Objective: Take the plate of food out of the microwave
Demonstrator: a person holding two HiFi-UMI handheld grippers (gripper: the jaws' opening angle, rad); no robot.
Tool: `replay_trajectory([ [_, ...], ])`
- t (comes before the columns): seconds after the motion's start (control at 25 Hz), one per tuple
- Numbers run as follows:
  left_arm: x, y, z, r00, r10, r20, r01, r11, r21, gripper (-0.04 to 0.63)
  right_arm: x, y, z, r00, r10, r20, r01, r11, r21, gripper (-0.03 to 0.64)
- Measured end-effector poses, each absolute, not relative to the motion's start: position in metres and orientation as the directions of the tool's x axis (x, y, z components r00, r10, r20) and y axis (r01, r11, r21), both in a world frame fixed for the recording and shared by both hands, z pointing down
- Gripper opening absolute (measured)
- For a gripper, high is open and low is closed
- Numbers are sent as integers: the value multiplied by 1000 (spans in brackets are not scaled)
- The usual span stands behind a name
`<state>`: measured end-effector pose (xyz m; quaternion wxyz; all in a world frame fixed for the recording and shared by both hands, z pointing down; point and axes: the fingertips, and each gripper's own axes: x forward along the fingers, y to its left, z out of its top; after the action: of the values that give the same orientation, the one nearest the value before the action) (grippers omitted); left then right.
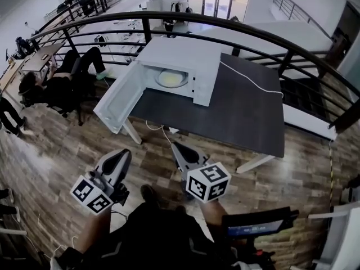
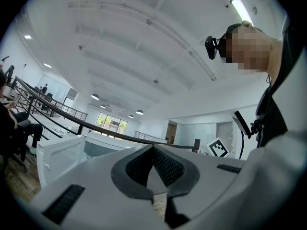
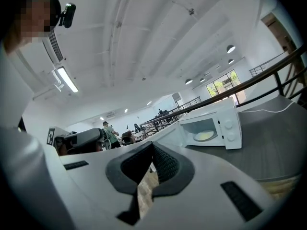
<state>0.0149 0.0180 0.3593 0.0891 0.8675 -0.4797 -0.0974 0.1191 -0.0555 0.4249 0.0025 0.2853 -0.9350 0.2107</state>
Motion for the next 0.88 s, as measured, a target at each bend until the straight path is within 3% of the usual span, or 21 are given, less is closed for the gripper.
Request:
replay_trajectory([
  [0.32,-12,-34,354,546,-833,-92,-816,-553,165,5,90,-102,417,-819,-562,113,-559,739,-376,2],
  [0.88,-115,-110,359,645,-761,-74,-744,-647,169,5,10,-177,404,-694,-713,99,-691,620,-373,2],
])
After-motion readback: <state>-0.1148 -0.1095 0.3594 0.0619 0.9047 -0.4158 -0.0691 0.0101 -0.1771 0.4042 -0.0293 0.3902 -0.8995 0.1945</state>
